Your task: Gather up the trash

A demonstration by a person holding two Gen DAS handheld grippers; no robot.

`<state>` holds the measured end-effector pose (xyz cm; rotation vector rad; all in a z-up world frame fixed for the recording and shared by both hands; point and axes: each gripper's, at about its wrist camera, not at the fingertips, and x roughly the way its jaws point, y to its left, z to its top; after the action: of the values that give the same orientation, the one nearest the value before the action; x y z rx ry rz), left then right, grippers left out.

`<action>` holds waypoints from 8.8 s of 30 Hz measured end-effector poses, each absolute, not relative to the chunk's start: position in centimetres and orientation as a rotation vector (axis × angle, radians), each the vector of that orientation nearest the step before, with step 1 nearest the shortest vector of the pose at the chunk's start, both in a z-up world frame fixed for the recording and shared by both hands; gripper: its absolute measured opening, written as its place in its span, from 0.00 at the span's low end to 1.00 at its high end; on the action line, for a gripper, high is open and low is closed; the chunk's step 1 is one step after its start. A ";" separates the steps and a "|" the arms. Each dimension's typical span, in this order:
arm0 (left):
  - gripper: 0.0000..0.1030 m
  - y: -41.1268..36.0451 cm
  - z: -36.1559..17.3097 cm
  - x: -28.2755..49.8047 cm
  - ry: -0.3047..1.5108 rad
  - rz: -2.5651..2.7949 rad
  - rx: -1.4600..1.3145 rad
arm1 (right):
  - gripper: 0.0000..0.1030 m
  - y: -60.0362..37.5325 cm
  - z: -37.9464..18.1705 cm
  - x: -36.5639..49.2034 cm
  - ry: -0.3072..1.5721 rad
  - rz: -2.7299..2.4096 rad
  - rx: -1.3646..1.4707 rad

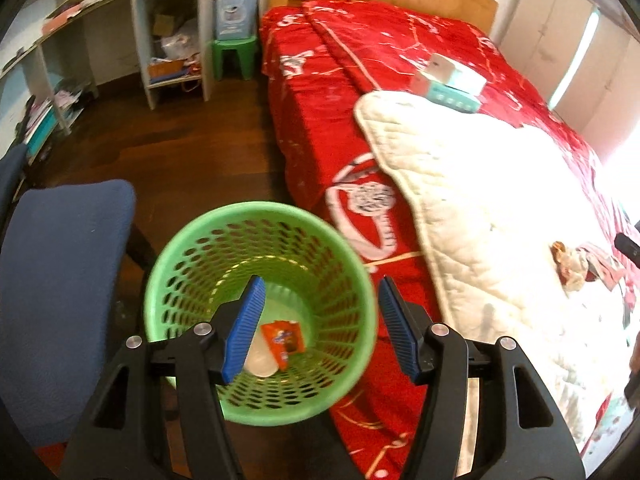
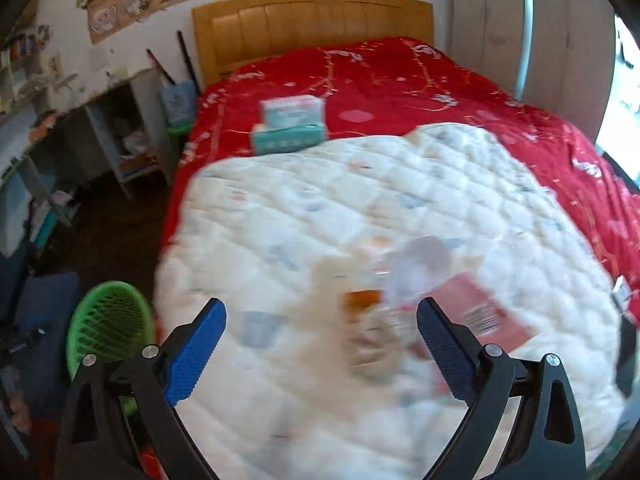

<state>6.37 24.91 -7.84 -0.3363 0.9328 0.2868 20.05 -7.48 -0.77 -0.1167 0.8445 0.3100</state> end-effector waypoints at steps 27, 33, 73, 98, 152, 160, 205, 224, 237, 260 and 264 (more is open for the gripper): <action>0.60 9.6 -7.3 16.4 0.977 0.040 -0.214 | 0.67 -14.0 -7.3 25.6 1.088 0.377 -0.515; 0.60 4.2 -7.1 18.0 0.955 -0.105 -0.178 | 0.66 -16.1 -4.8 24.3 1.014 0.381 -0.405; 0.32 -1.3 -5.3 17.7 0.874 -0.350 -0.219 | 0.66 -21.3 -0.3 14.1 0.865 0.412 -0.058; 0.42 27.2 -9.7 4.9 0.948 0.209 -0.336 | 0.67 1.0 -2.1 10.1 0.911 0.703 -0.131; 0.61 22.5 -8.0 6.7 0.913 0.133 -0.321 | 0.84 -2.5 -4.7 13.1 0.948 0.533 -0.028; 0.61 17.0 -6.9 10.0 0.911 0.049 -0.255 | 0.84 -12.8 -4.2 15.5 0.929 0.327 0.026; 0.43 -7.8 -8.6 27.8 0.969 -0.298 -0.036 | 0.76 -28.5 -5.7 22.7 0.933 0.236 0.086; 0.06 -8.2 -9.2 29.0 0.960 -0.298 -0.037 | 0.75 -27.0 -7.6 33.2 1.015 0.191 0.222; 0.05 -7.3 -8.2 27.8 0.940 -0.290 -0.050 | 0.60 -25.5 -10.9 36.5 1.116 0.096 0.228; 0.03 -8.3 -3.8 23.5 0.884 -0.328 -0.065 | 0.54 -27.8 -4.1 27.0 0.955 0.155 0.179; 0.03 -8.5 -3.6 22.2 0.883 -0.340 -0.068 | 0.54 -28.0 -3.2 24.9 0.933 0.163 0.182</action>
<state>22.15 -8.54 -3.65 -0.0680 0.8832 -0.3398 24.92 -27.98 -3.21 0.1820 0.9326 0.1633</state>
